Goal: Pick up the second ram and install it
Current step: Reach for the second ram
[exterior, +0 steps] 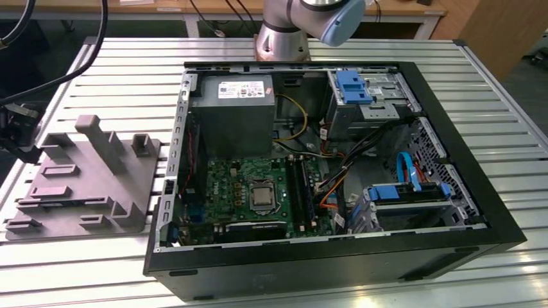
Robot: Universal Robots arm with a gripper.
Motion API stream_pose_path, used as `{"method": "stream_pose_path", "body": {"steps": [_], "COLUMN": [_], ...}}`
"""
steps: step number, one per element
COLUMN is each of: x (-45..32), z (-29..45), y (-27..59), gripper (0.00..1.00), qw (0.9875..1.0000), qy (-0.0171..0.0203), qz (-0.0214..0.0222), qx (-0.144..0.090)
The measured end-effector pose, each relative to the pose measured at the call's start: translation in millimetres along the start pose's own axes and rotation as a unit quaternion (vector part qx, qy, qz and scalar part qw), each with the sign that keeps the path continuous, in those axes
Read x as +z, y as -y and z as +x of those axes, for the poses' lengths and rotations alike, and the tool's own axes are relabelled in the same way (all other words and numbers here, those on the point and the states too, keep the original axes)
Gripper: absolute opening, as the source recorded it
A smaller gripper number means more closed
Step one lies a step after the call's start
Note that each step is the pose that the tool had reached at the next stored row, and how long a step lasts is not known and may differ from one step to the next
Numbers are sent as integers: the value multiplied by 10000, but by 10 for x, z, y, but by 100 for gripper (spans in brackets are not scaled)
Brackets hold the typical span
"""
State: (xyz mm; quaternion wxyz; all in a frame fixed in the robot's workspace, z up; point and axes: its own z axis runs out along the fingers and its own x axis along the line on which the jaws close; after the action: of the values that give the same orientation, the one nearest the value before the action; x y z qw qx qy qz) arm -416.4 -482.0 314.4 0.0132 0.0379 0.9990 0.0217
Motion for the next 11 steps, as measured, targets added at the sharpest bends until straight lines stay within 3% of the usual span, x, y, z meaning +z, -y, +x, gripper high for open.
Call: {"method": "stream_pose_path", "body": {"steps": [11], "x": [36], "z": [2], "y": [38], "gripper": [10], "qw": [10000], "qy": [0], "qz": [0], "qx": [1]}}
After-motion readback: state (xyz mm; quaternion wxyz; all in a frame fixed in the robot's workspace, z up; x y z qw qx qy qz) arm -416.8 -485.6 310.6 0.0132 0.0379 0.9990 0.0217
